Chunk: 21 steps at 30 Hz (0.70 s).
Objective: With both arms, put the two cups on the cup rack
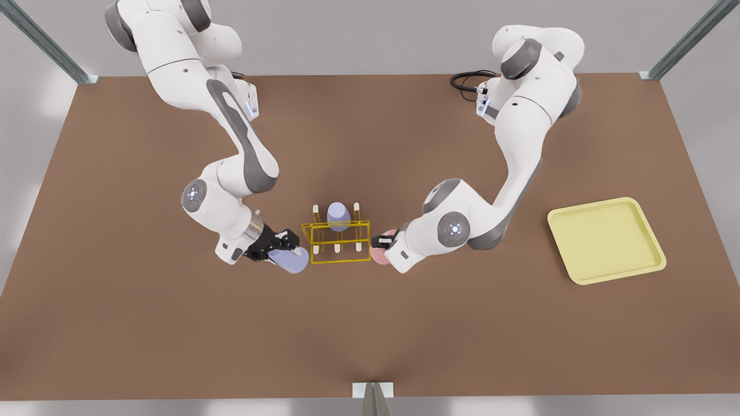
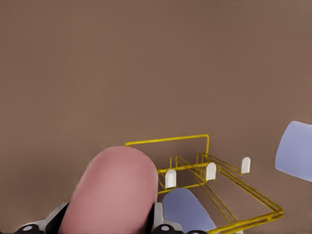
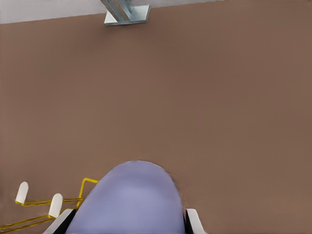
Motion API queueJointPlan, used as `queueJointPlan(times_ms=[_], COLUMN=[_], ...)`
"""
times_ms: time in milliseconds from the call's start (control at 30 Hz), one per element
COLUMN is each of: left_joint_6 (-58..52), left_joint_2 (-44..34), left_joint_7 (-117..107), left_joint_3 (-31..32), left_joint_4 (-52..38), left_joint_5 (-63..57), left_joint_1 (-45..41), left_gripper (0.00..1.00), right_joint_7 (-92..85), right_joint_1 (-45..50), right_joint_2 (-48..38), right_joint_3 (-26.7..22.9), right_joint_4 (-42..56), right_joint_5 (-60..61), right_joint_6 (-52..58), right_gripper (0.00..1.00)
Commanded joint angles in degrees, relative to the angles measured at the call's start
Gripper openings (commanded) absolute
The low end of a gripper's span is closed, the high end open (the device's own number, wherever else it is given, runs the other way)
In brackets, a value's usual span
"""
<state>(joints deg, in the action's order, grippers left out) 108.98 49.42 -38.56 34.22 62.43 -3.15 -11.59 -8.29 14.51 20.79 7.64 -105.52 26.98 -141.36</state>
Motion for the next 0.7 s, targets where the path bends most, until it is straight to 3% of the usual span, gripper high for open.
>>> queueJointPlan(times_ms=[0, 267, 300, 333, 367, 500, 533, 567, 667], left_joint_6=[1.9, 8.4, 8.8, 9.1, 9.2, 8.5, 4.1, -3.4, -25.3], left_joint_2=[0.5, 2.7, 3.0, 3.1, 3.2, 2.8, 1.9, -2.1, -10.6], left_joint_7=[-30.7, -33.1, -33.1, -33.1, -33.0, -32.9, -32.0, -29.0, 0.2], left_joint_3=[0.1, -0.1, -0.1, -0.2, -0.2, -0.2, 0.4, 0.4, 0.4], left_joint_4=[-0.6, -0.8, -0.8, -0.7, -0.7, -0.7, -0.7, -0.7, -0.9], left_joint_5=[0.5, 0.4, 0.4, 0.4, 0.3, 0.1, -0.4, -0.8, -10.1], left_joint_1=[-1.2, -4.6, -4.6, -4.6, -4.6, -3.7, 0.1, 6.3, 21.2], left_gripper=[0.8, 0.8, 0.82, 0.97, 1.0, 1.0, 1.0, 1.0, 1.0], right_joint_7=[2.0, 1.3, 1.3, 1.3, 1.1, 0.1, 0.1, 0.2, 0.4], right_joint_1=[0.1, 2.5, 2.6, 2.7, 2.7, 3.4, 3.5, 3.8, 3.9], right_joint_2=[0.2, 2.6, 2.6, 2.6, 3.1, 4.4, 4.6, 5.7, 5.9], right_joint_3=[0.0, 0.0, 0.0, 0.0, 0.0, -0.1, -0.1, -0.1, -0.1], right_joint_4=[1.3, 2.7, 2.2, 1.9, 1.9, 2.0, 2.0, 2.6, 2.6], right_joint_5=[2.6, 4.8, 4.8, 4.7, 4.7, 4.5, 4.5, 4.5, 4.1], right_joint_6=[3.0, 3.1, 3.1, 3.2, 3.6, 4.0, 4.0, 4.0, 4.1], right_gripper=[0.74, 0.74, 0.74, 0.74, 0.74, 0.74, 0.81, 1.0, 1.0])
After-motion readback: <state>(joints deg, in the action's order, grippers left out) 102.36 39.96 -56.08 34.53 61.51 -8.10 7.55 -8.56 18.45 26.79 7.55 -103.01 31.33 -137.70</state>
